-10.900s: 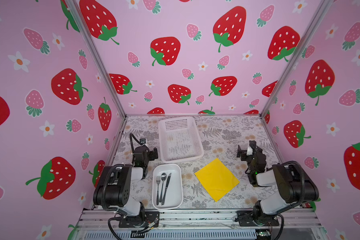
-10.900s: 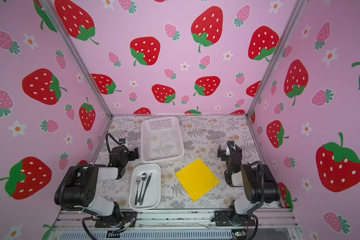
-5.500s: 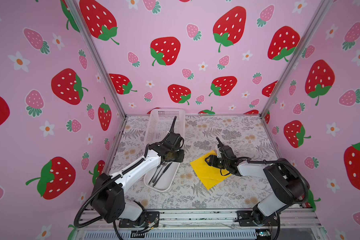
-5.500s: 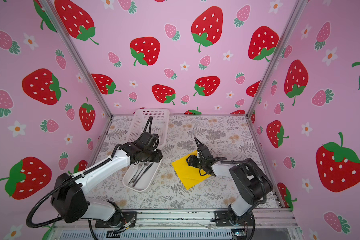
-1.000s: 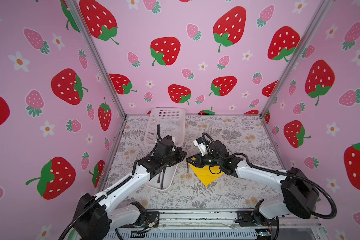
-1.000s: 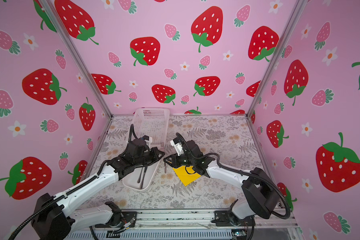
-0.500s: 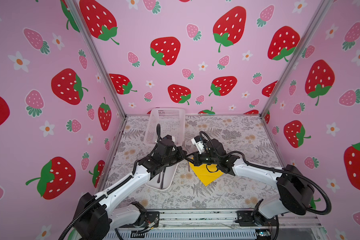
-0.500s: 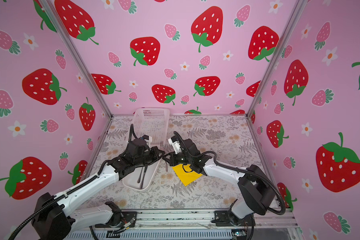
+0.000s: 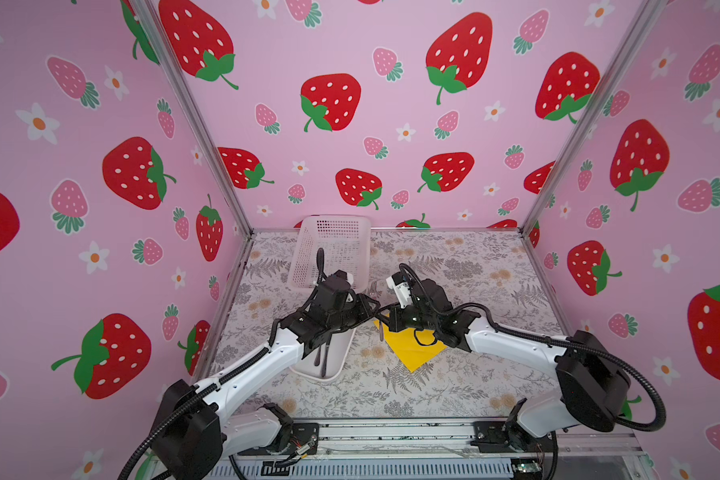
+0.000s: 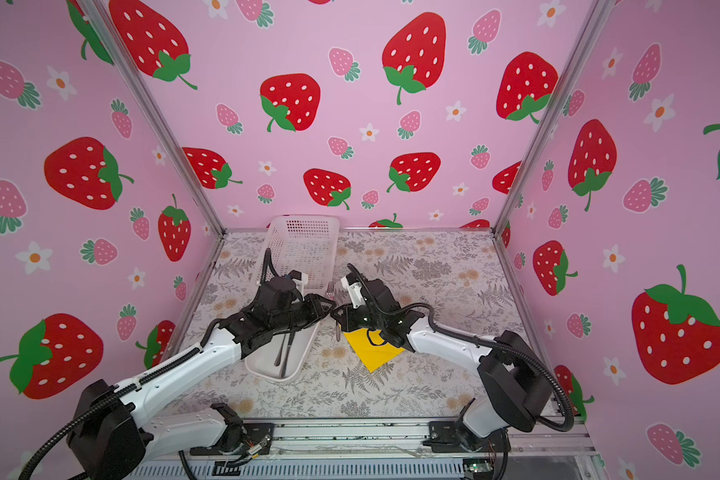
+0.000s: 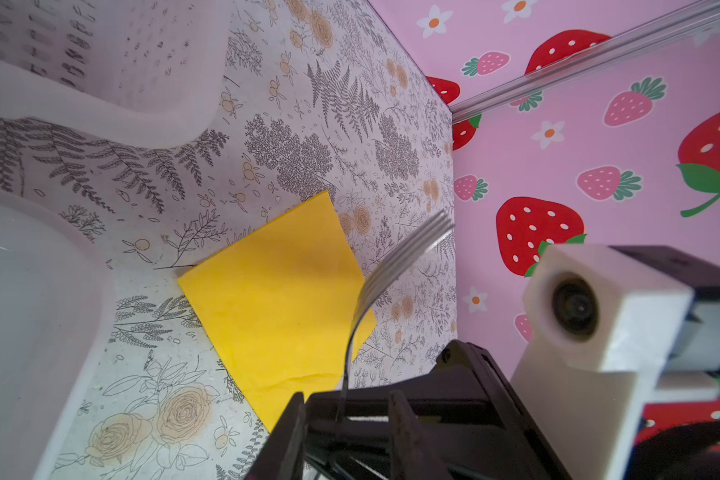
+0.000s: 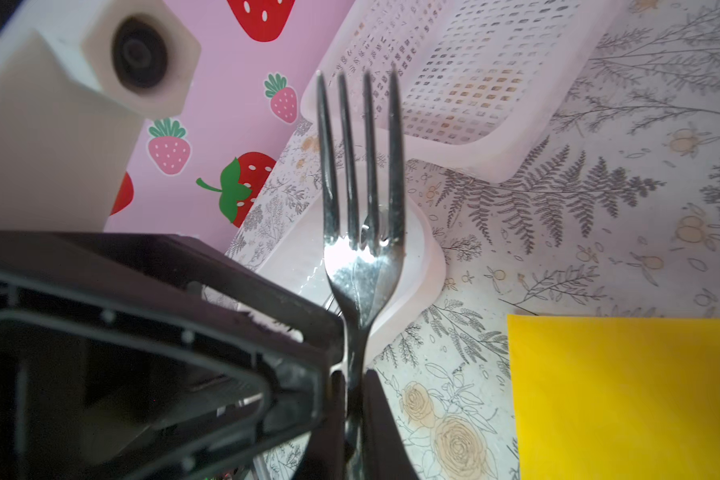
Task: Place the utensils on the paper napkin and roll it up
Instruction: 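Carry the fork toward the right gripper and grasp it with the right gripper, then lower the fork onto the yellow napkin with the right gripper and release it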
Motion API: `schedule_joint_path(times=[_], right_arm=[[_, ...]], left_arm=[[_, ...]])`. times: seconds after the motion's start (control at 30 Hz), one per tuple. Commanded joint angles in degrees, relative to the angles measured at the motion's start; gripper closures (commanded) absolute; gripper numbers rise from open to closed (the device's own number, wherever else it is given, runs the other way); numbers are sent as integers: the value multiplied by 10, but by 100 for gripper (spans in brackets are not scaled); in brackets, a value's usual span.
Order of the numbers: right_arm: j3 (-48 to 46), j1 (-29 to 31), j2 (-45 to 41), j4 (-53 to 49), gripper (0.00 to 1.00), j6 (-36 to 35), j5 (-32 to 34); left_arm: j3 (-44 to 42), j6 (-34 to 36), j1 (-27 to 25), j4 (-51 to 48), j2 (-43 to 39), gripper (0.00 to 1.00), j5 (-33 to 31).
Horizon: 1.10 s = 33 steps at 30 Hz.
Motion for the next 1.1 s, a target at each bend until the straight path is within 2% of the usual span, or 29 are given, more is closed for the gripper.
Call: schedule_joint_path(times=[0.0,0.13,0.33,0.5,1.07], right_arm=[[-10,-1,-25,-44,100,-13,67],[-11,-30,-24,-128,100,-24,131],[-2,-112,-7,-250,100,-62,149],[22,-160,22,-324,100,-87,150],[111,-175,148,-383,97,-104,105]], left_arm=[[17,-3,-2,-4,-2,62,-1],[14,6,-1,-32,-16,60,-17],[-3,27,12,-84,-66,58,-66],[-21,35,32,-110,-104,57,-80],[-45,38,54,-135,-152,55,-82]])
